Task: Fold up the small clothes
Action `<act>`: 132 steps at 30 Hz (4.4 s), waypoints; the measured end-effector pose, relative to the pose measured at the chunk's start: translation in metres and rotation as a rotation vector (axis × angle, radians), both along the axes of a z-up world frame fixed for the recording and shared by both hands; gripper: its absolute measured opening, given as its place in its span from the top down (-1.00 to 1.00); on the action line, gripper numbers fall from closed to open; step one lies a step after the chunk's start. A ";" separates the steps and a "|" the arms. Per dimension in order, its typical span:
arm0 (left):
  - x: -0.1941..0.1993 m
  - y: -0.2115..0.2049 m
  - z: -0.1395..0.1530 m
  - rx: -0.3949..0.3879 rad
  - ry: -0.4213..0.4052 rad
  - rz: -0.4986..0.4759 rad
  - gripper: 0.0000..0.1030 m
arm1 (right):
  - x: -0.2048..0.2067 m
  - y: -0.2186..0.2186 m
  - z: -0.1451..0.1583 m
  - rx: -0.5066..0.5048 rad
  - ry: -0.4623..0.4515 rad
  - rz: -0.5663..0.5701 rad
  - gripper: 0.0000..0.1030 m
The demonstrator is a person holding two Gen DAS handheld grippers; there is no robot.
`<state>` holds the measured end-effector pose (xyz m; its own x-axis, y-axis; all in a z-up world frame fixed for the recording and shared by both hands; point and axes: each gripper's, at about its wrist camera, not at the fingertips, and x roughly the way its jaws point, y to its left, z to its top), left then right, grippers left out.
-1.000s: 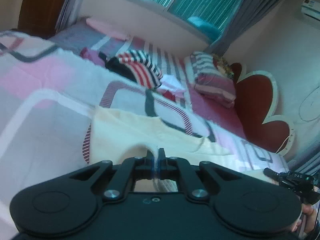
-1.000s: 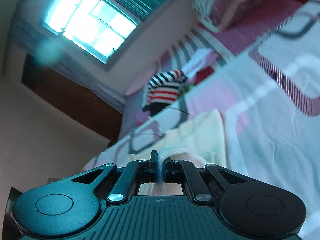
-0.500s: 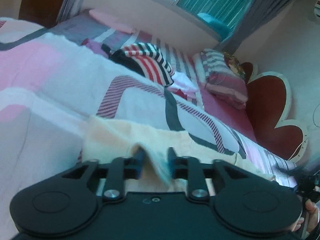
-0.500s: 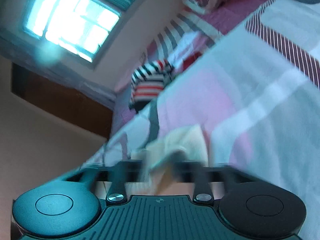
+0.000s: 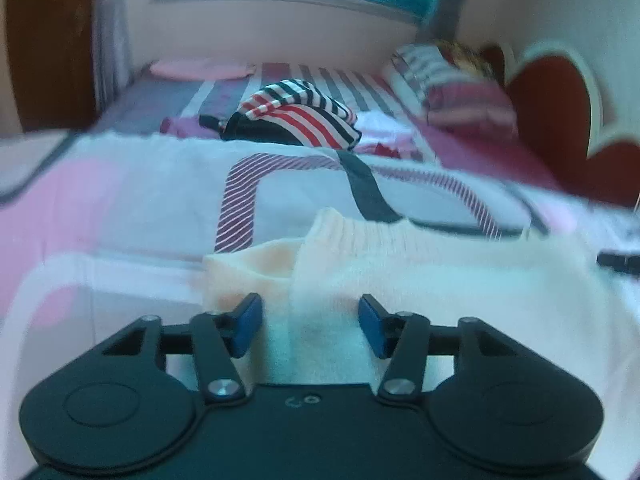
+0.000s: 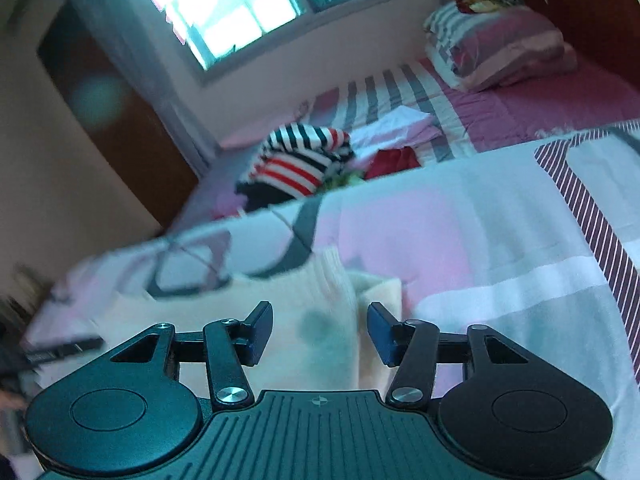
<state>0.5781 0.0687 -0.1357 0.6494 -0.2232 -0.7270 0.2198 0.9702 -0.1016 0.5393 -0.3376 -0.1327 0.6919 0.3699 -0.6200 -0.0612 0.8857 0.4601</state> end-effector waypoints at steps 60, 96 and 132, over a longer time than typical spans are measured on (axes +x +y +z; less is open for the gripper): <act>-0.062 -0.091 0.028 0.007 -0.156 -0.112 -0.31 | -0.056 0.123 0.039 -0.193 -0.139 0.054 0.51; -0.120 -0.065 0.007 0.146 -0.067 0.027 -0.35 | -0.102 0.087 0.003 -0.282 0.003 0.030 0.51; -0.223 -0.035 0.019 0.143 -0.146 0.156 -0.30 | -0.223 0.067 0.016 -0.198 0.009 -0.067 0.51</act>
<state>0.3551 0.0337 -0.1169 0.7681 -0.0136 -0.6402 0.0684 0.9958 0.0609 0.3158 -0.2702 -0.1171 0.7053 0.1932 -0.6821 0.0044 0.9609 0.2767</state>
